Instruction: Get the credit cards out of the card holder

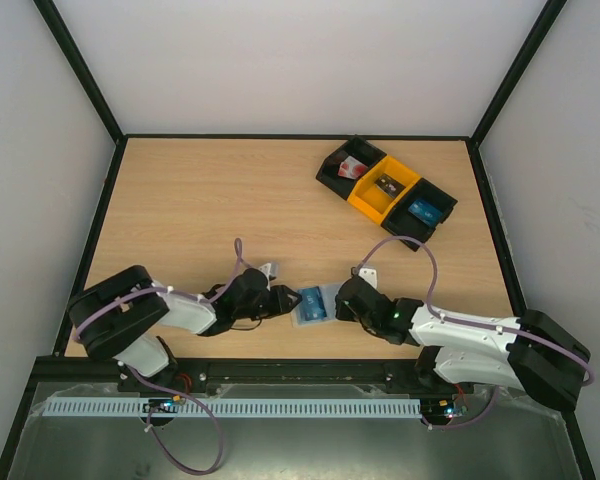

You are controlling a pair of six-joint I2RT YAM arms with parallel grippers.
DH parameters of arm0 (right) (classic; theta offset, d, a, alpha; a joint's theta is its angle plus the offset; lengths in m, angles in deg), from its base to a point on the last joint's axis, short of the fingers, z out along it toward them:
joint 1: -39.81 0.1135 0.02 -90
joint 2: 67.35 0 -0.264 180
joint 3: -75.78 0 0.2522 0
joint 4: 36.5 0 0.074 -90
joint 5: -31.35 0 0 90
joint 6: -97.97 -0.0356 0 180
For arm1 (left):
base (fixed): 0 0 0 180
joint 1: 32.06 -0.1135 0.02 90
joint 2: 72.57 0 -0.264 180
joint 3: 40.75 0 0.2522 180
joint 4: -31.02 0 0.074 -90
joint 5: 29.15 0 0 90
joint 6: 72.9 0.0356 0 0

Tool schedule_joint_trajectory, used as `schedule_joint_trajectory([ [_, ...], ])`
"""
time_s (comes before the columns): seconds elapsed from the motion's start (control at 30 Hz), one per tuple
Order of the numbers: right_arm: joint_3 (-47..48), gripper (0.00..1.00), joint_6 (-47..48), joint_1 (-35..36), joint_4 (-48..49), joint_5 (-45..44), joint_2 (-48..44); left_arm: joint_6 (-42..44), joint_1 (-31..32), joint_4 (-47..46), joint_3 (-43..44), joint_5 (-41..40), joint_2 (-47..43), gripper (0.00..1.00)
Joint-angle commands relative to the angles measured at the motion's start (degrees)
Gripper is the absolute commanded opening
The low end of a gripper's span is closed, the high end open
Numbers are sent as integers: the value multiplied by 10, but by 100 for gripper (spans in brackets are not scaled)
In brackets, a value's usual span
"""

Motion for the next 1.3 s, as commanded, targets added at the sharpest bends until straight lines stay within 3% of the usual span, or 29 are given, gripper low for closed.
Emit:
schedule_joint_trajectory([
  [0.0, -7, 20, 12, -2, 54, 47, -7, 25, -4, 91, 9, -22, -51, 38],
  [0.23, -40, 21, -17, -5, 183, 148, 31, 17, 11, 76, 42, -5, -67, 37],
  [0.57, -55, 20, -19, -20, 199, 152, 50, 10, 18, 33, 45, 7, 14, 4],
  [0.87, -75, 20, -24, -33, 227, 172, 60, -8, 21, 2, 19, 4, 66, 3],
  [1.27, -115, 16, -61, -47, 341, 234, 117, -15, 21, 6, -8, -13, 53, 3],
])
